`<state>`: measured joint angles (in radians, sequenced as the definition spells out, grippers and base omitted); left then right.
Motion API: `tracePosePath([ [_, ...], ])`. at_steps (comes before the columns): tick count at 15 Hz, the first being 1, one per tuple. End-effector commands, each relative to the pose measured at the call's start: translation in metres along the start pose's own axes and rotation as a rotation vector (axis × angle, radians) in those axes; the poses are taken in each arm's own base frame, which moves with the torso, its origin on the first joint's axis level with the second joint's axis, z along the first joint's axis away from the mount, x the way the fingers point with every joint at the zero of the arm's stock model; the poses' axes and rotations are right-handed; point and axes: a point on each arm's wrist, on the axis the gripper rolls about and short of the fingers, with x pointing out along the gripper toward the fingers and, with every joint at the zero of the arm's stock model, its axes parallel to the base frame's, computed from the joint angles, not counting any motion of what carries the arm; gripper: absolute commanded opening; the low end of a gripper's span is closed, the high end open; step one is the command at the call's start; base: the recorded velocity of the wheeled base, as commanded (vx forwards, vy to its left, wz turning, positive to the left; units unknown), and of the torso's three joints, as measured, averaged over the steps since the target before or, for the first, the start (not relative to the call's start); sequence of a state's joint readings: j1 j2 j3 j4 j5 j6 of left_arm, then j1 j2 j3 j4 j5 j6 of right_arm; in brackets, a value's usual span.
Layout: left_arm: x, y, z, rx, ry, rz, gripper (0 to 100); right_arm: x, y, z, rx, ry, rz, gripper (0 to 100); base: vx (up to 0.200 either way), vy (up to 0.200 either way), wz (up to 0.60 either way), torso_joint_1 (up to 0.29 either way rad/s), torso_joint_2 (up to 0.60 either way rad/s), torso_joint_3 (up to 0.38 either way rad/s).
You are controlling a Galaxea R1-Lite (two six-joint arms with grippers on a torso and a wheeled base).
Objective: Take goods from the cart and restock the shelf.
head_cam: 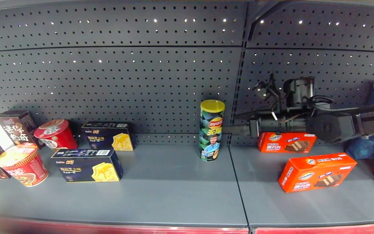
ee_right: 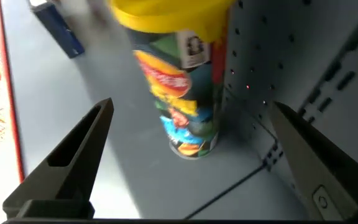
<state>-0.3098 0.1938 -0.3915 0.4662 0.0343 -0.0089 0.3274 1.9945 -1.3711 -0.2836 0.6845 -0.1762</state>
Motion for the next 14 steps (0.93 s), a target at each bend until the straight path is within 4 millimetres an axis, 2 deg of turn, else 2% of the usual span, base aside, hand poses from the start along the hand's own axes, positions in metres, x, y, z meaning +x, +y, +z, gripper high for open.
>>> tracePosePath([
  [1,0.000,0.000,0.001,0.000,-0.002,0.001,0,0.022,-0.013,-0.016,0.020,0.026,0.011,100,0.000,0.000,0.00,0.000,0.00,0.000],
  [5,0.000,0.000,0.000,-0.003,0.006,0.010,0,0.040,-0.014,-0.028,0.032,0.047,0.031,100,0.000,0.000,0.00,0.000,0.00,0.000],
  [10,0.000,0.000,0.000,-0.001,0.008,0.009,0,0.066,-0.006,-0.037,0.030,0.066,0.074,100,0.000,0.000,0.00,0.000,0.00,0.000],
  [14,0.001,0.000,-0.001,-0.003,0.012,0.009,0,0.076,-0.006,-0.041,0.030,0.071,0.079,100,0.000,0.000,0.00,0.000,0.00,0.000],
])
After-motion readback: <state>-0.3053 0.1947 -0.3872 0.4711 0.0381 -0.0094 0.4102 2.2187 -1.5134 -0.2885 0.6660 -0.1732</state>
